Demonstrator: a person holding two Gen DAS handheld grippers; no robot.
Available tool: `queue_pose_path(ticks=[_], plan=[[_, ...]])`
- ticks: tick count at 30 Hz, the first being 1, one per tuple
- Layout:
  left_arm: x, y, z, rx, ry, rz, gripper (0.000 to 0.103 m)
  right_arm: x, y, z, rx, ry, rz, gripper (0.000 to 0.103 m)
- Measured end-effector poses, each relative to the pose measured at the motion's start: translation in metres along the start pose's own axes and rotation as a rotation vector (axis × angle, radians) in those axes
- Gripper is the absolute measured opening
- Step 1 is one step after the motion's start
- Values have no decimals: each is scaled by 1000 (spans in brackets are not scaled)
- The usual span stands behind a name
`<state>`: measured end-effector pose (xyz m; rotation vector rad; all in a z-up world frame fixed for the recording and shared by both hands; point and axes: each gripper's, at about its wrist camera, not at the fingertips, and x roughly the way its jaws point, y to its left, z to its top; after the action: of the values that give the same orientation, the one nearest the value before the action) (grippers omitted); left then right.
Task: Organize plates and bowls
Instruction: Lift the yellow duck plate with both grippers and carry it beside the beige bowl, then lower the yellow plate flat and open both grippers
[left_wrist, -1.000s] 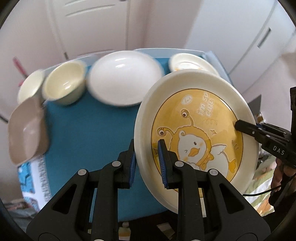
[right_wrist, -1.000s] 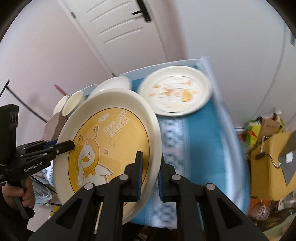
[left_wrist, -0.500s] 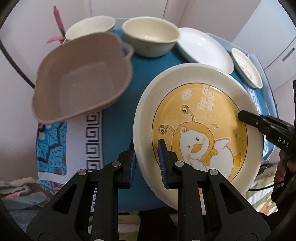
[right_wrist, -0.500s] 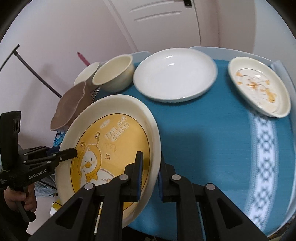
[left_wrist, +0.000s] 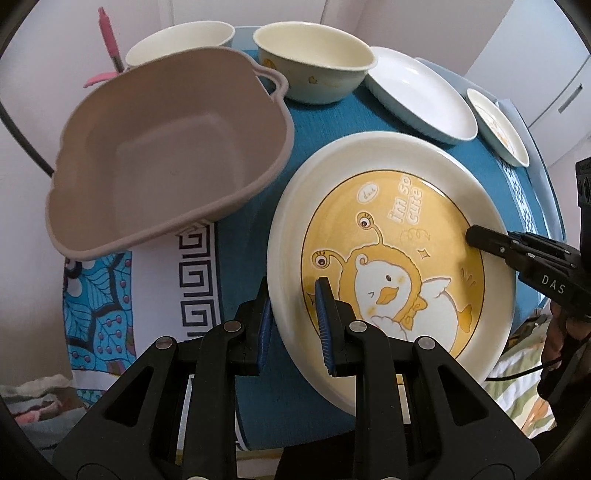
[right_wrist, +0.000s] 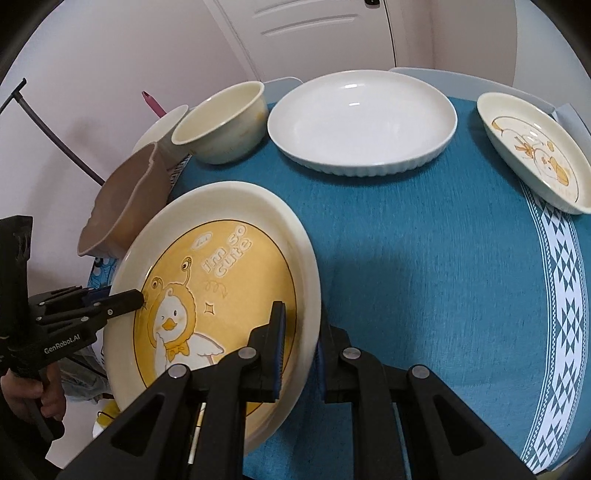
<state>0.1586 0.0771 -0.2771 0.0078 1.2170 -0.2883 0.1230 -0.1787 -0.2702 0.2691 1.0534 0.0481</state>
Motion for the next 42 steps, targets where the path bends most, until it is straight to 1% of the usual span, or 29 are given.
queue_pose_path(ticks=[1,4,6,12,15,18,19,20,21,22,23,24,25,26,27,28,29,32,35,38,39,40,41,42], plan=[[-1,2,-5,3,-2,3,20,-1,-1,-1,4,5,6,13],[0,-4,-6,5,-13,3,20,-1,-5,-4,21,7,16,13],[-1,-4,-6,4,-19,2,20,-1,-7,-5,31,12,15,15],[-2,-6,-8,8,-20,11,20,3,-4,-3,32,13,-7,16],[-1,-9,-8,20,-21,32,20,2,-6,-4,27,15,-13,16],[0,-11,-8,28,-19,60,26,6,0,-2,26,17,-16,16],[0,-11,-7,29,-21,69,35,7,2,-3,25,17,-15,16],[0,-12,-7,31,-24,81,55,7,2,-3,24,17,-15,16],[-1,-13,-7,33,-33,96,66,7,3,-3,22,16,-17,16],[-3,-13,-8,32,-48,108,78,6,3,-3,19,13,-22,16],[-5,-14,-8,32,-64,115,82,6,5,-3,11,10,-32,17],[-7,-15,-8,32,-70,118,83,5,6,-3,4,10,-37,19],[-7,-16,-7,34,-70,121,83,5,7,-3,-4,9,-43,27],[-7,-17,-7,35,-65,124,84,4,8,-4,-8,6,-42,44],[-8,-18,-7,35,-63,126,84,3,8,-4,-8,8,-40,55],[-10,-19,-7,33,-63,124,84,2,8,-4,-7,12,-40,77],[-14,-20,-8,31,-65,118,83,0,8,-4,-5,13,-43,85],[-31,-27,-9,29,-84,106,83,-13,7,-1,-10,-2,-62,85],[-60,-36,-2,36,-139,124,84,-35,5,9,-29,-26,-72,85],[-93,-52,14,31,-216,121,84,-66,-1,27,-58,-85,-86,85],[-106,-60,22,30,-253,119,84,-76,-3,34,-65,-107,-88,85],[-115,-68,29,30,-278,120,87,-85,-6,40,-71,-127,-87,85],[-121,-73,33,28,-295,124,99,-96,-10,49,-81,-152,-78,85],[-128,-81,42,14,-319,136,103,-105,-14,57,-95,-179,-62,87]])
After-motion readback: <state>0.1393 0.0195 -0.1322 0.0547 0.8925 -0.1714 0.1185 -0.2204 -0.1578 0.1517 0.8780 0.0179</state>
